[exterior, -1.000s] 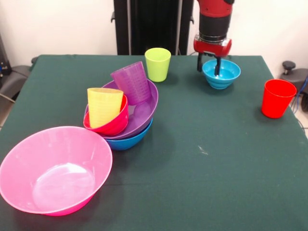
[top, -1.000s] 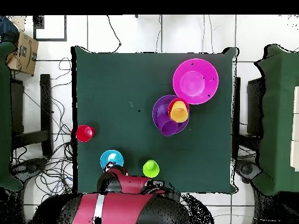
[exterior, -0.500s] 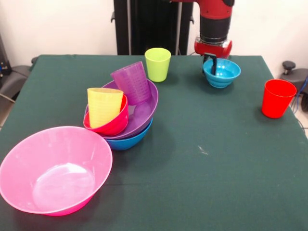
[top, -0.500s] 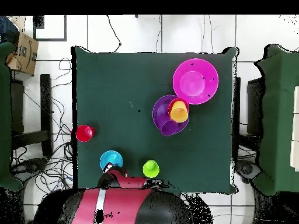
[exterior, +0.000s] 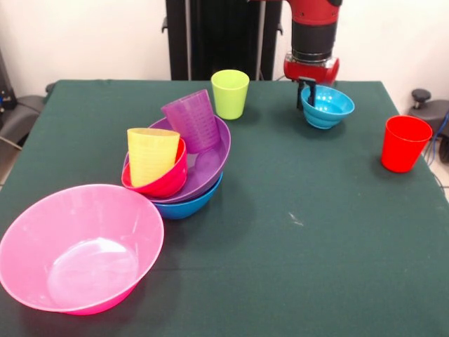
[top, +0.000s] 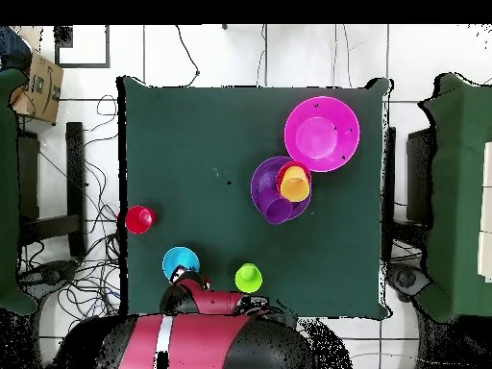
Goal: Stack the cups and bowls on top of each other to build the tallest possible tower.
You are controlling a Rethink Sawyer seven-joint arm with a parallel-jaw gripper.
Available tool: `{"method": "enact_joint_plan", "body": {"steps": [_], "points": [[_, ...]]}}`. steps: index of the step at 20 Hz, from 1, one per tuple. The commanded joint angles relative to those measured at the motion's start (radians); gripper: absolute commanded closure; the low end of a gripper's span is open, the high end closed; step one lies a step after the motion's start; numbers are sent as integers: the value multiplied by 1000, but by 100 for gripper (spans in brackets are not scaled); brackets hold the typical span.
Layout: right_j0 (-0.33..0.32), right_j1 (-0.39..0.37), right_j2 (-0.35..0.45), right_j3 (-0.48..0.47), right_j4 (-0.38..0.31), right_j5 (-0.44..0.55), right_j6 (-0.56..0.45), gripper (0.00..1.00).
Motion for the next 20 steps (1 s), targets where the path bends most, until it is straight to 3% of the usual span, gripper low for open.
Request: {"method": "enact_joint_plan", "body": {"steps": [1, 7, 11, 14, 17, 20], "points": [[-11, 94, 31, -117, -3, -11, 121, 100], [-22, 83, 25, -115, -10, 0, 115, 100], [-57, -41, 23, -37, -27, 34, 124, 100], [-60, -264, 7, 66, 3, 137, 139, 100], [-71, -454, -31, 102, 24, 286, 104, 100], [-100, -652, -66, 89, 28, 526, 35, 100]]}}
